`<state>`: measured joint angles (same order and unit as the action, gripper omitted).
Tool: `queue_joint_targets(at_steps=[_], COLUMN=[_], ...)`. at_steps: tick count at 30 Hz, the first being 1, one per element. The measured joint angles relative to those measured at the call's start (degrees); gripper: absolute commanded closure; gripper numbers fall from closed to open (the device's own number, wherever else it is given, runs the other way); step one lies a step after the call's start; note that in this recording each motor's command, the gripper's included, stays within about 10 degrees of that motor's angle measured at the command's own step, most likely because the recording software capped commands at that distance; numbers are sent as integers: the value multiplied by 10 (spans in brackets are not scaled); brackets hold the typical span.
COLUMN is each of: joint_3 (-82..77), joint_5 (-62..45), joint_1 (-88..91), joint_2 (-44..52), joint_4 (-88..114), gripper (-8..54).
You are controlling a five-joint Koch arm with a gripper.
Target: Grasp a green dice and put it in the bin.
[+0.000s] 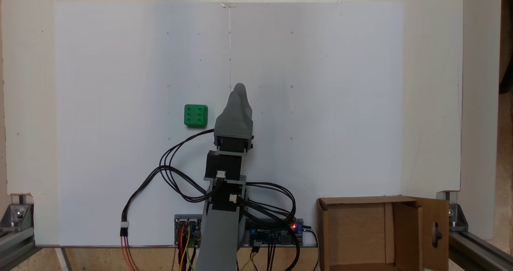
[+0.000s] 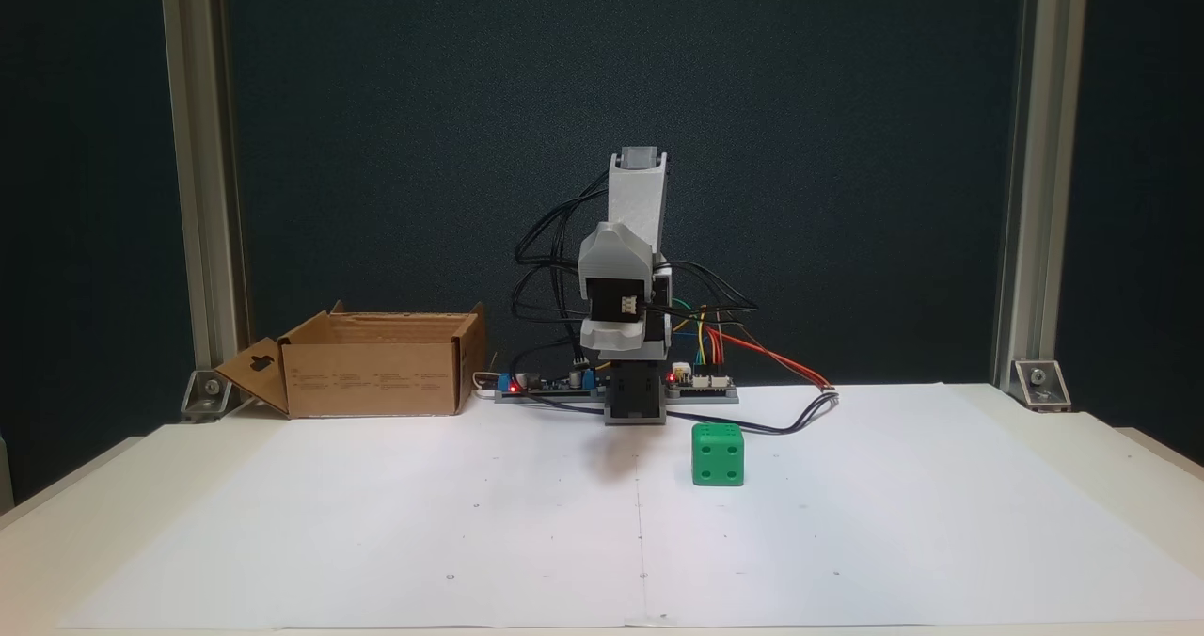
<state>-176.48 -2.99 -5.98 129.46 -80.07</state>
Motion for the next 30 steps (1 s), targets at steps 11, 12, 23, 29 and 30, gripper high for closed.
queue_joint_targets(at_steps=[11,12,23,29,30], joint_3=[1,1,38,96,111], joint_5=[0,0,0,0,0], joint_1=[0,0,0,1,0], joint_2=[-1,0,0,0,-1], joint_4=[1,4,171,368,405], gripper=[14,15,15,24,24])
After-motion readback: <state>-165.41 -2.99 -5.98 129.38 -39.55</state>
